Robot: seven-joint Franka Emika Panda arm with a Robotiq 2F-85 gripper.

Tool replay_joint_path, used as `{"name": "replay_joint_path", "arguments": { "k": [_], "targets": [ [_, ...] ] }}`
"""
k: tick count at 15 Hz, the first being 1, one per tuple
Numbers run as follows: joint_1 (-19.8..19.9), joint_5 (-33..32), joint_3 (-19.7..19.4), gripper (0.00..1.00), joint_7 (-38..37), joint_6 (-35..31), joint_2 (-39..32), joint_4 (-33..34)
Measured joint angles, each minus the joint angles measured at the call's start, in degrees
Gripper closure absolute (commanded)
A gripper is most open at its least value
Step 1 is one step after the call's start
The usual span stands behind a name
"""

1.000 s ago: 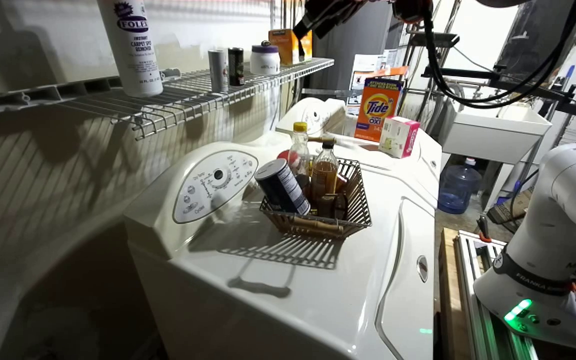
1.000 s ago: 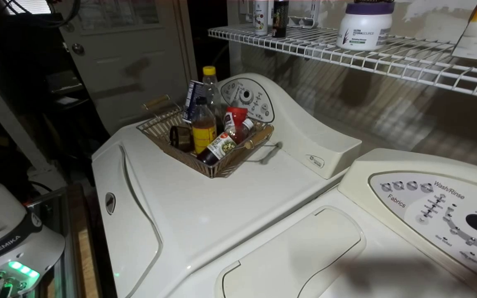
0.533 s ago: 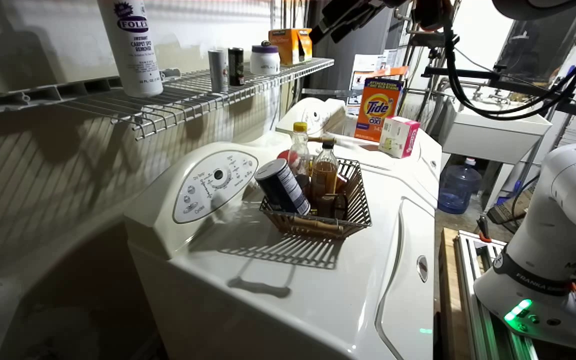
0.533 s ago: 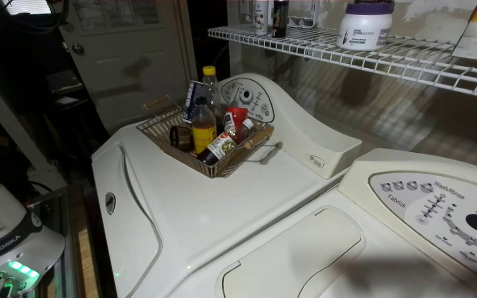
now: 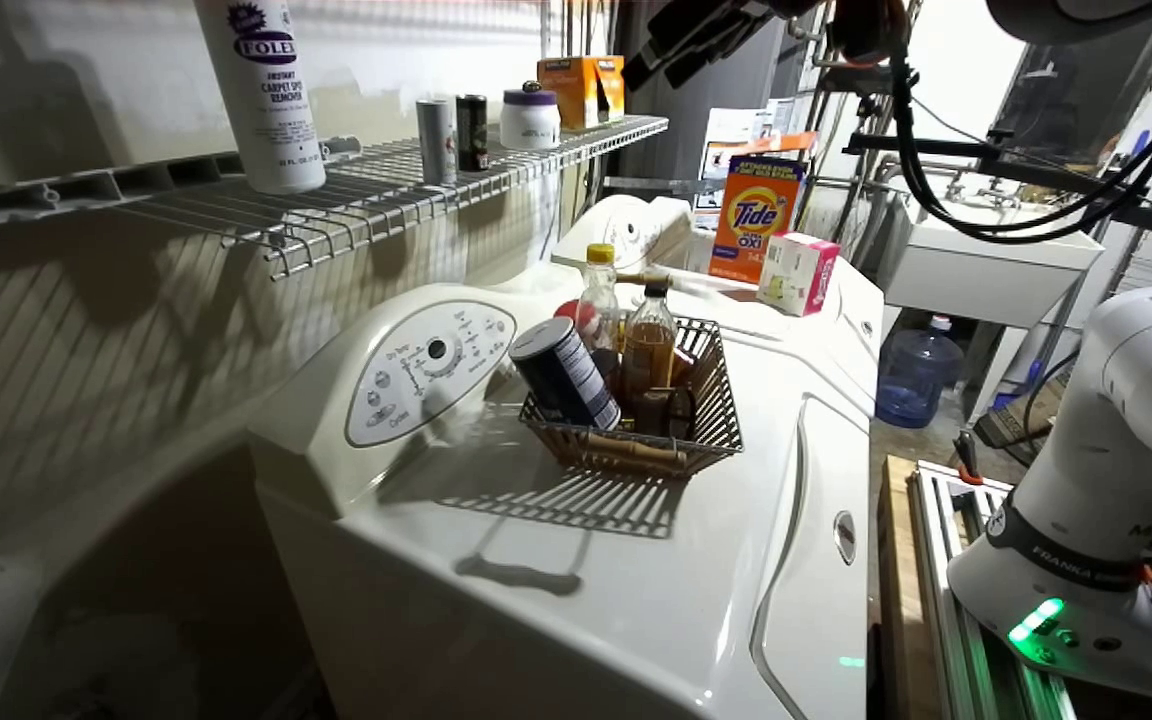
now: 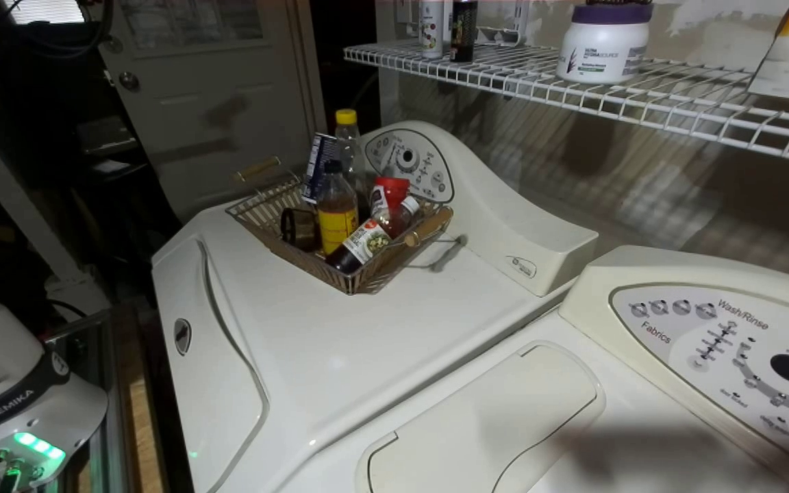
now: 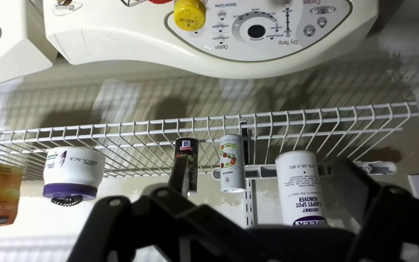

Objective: Move the black tin from the basket to the first shelf

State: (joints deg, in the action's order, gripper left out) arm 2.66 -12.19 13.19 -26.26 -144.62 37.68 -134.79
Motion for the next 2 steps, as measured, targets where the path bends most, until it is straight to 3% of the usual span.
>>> {"name": "replay_joint_path", "arguments": {
  "k": [2],
  "targets": [
    [0.0,0.0,0.0,0.0,0.0,0.0,0.0,0.0]
  ]
}}
